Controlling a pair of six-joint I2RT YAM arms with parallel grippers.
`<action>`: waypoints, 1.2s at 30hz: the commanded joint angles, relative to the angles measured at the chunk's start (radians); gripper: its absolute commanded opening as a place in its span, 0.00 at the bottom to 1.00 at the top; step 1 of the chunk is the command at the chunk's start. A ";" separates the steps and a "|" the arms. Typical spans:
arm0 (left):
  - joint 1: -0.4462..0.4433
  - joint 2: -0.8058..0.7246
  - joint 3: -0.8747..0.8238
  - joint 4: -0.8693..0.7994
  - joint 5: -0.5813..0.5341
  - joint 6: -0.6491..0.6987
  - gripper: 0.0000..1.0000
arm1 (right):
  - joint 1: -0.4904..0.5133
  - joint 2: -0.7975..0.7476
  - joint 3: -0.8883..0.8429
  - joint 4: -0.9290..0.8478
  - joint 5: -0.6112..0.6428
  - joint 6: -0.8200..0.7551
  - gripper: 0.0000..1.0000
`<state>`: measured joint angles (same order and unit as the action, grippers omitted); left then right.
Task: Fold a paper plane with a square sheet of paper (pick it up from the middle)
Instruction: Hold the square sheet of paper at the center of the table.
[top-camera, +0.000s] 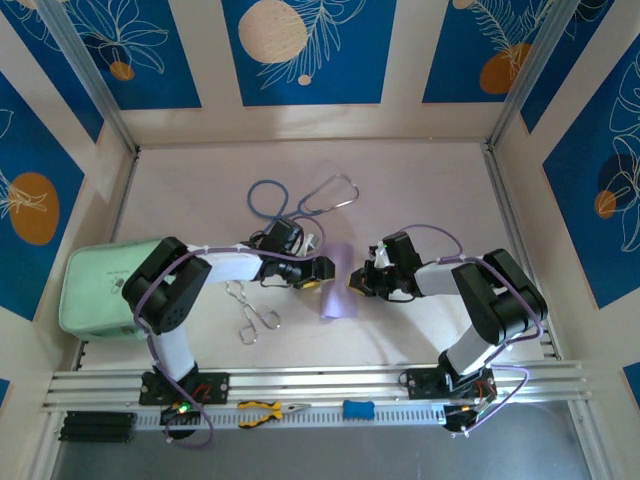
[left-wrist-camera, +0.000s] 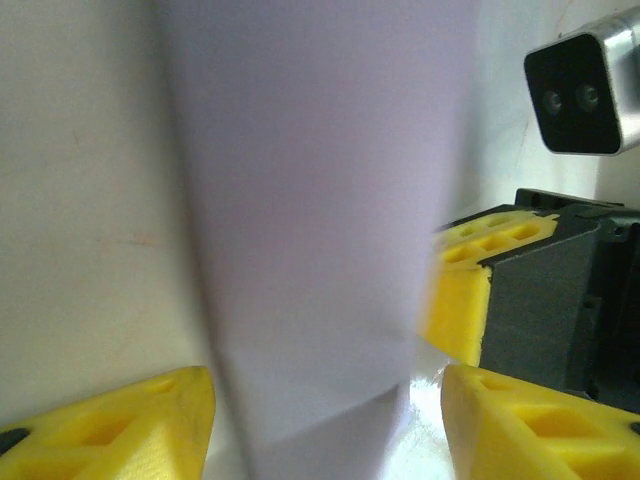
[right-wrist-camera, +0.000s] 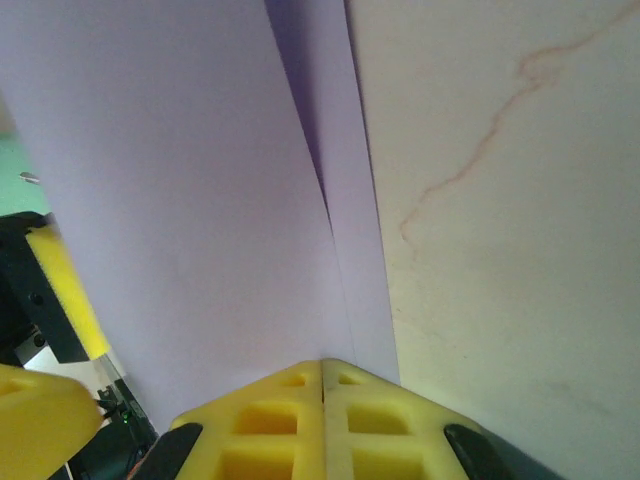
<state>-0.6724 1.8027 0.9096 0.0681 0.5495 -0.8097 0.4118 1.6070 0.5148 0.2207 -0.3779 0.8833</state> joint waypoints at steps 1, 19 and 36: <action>-0.002 -0.025 -0.015 0.052 0.000 -0.019 0.67 | 0.001 0.030 0.001 -0.045 0.008 -0.011 0.03; -0.030 0.056 0.052 -0.054 0.001 0.021 0.65 | 0.001 0.023 0.004 -0.065 0.013 -0.014 0.03; -0.031 0.046 0.033 -0.030 -0.032 -0.007 0.47 | 0.001 0.028 0.002 -0.068 0.014 -0.020 0.04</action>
<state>-0.6956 1.8435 0.9463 0.0395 0.5259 -0.8127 0.4118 1.6070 0.5171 0.2157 -0.3779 0.8803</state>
